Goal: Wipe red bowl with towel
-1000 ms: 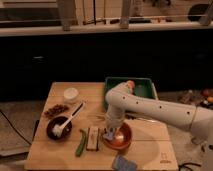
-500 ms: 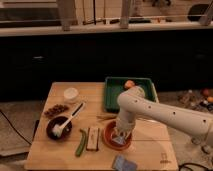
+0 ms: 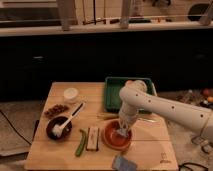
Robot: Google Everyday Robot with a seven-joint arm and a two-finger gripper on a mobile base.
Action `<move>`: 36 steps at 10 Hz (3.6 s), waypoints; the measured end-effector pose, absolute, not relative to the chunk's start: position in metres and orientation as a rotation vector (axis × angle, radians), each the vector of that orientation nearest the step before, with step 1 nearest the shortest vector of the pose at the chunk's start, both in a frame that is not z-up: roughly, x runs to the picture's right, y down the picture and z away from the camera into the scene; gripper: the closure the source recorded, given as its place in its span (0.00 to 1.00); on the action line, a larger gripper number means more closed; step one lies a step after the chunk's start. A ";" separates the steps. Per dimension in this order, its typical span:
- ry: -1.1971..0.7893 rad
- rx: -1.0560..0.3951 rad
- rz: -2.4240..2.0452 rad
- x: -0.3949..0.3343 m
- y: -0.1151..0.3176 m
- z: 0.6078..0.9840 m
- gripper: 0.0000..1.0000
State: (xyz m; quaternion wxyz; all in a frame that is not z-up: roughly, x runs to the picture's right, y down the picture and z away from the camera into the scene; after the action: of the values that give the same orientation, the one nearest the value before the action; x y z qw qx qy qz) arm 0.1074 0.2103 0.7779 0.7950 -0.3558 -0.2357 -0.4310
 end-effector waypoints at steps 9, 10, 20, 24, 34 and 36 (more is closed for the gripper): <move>-0.661 -0.796 -1.084 0.049 0.246 0.758 1.00; -0.660 -0.807 -1.064 0.056 0.252 0.755 1.00; -0.518 -0.792 -0.955 0.114 0.217 0.773 1.00; -0.582 -0.766 -1.048 0.070 0.212 0.777 1.00; -0.596 -0.715 -1.037 0.074 0.213 0.749 1.00; -0.596 -0.715 -1.036 0.074 0.213 0.749 1.00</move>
State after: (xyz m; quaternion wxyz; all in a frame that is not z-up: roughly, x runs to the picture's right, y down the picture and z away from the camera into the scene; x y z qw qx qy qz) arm 0.0744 0.2125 0.7493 0.7671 -0.3293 -0.2745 -0.4773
